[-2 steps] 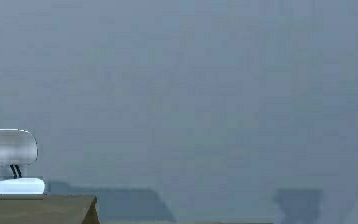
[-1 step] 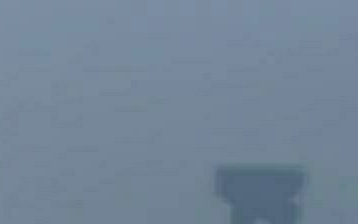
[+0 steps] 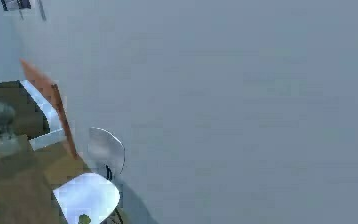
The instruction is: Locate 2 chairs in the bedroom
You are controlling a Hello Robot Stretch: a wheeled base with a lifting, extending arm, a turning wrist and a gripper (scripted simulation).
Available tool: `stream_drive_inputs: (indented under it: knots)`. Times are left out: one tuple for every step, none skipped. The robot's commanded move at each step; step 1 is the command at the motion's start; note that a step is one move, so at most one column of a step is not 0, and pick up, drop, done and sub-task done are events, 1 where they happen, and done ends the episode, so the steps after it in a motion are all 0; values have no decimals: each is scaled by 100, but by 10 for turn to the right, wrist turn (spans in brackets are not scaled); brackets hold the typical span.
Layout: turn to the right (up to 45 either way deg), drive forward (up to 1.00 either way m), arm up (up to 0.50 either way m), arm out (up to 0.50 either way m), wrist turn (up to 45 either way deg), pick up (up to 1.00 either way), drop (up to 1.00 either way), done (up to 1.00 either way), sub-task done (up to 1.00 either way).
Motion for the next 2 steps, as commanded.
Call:
stream_drive_inputs:
  knots:
    - [-330, 0, 0, 0, 0, 0, 0, 0, 0]
    - [0, 0, 0, 0, 0, 0, 0, 100, 0]
